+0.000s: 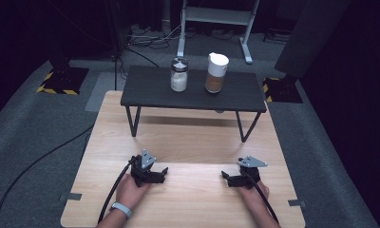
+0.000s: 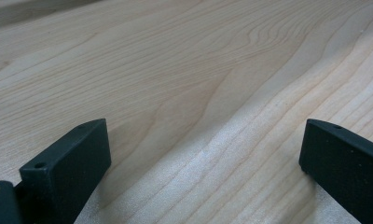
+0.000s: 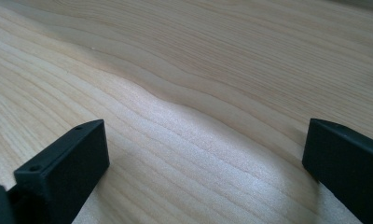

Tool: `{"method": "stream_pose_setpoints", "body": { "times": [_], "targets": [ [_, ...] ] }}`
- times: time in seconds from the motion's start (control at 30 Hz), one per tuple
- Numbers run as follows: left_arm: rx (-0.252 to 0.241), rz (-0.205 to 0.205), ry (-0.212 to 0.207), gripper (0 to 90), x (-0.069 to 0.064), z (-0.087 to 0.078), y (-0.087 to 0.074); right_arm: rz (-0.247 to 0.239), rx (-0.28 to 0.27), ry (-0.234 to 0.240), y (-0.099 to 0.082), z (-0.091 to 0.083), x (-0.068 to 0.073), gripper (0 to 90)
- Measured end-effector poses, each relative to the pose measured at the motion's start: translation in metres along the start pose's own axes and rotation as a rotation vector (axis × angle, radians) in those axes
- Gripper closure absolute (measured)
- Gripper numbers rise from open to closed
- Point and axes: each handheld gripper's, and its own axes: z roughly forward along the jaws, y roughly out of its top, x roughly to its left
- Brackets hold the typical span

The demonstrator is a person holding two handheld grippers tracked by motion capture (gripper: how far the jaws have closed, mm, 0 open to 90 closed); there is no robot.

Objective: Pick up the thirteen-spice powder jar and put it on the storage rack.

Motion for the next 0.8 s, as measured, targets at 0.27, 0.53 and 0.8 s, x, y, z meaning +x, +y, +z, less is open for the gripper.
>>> {"method": "stream_pose_setpoints", "body": {
  "times": [0.27,0.53,0.8],
  "targets": [
    [0.001,0.001,0.000,1.8,0.0001,-0.0001,0.0001,0.000,0.000,0.000,0.0000,0.0000,0.0000,0.0],
    [0.001,0.001,0.000,1.8,0.0001,-0.0001,0.0001,0.001,0.000,-0.001,0.0000,0.0000,0.0001,0.0],
    [0.000,0.000,0.000,1.8,0.0000,0.0000,-0.0001,0.001,0.000,-0.001,0.0000,0.0000,0.0001,0.0]
  ]
}}
